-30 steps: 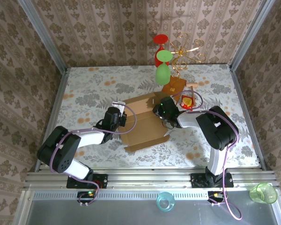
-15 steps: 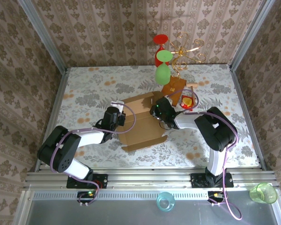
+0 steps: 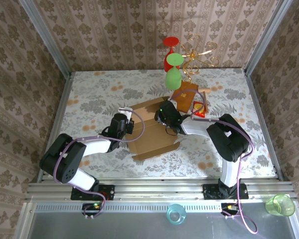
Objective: Fold the paper box
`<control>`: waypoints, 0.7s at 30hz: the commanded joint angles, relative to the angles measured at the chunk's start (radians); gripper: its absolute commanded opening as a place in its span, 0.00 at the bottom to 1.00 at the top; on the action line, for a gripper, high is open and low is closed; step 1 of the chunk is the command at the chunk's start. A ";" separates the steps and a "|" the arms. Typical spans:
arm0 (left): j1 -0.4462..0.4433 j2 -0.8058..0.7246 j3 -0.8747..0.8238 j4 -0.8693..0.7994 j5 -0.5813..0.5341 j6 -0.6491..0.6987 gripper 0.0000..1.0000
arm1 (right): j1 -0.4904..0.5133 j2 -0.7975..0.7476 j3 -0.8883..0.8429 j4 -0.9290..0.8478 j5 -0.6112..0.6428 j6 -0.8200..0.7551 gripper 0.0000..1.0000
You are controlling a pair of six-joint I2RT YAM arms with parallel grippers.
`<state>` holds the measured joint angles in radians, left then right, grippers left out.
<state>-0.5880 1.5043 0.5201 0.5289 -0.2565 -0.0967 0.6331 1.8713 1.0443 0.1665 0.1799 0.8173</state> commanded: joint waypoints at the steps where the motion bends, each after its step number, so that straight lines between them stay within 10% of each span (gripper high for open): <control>1: -0.006 0.005 0.017 -0.059 0.010 0.037 0.00 | 0.008 0.035 0.035 -0.036 0.017 -0.029 0.36; 21: -0.005 -0.004 0.018 -0.069 0.000 0.041 0.00 | 0.043 -0.006 -0.023 0.004 0.056 0.012 0.36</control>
<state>-0.5880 1.5043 0.5251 0.5220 -0.2565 -0.0967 0.6670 1.9331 1.0595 0.1719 0.1917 0.8181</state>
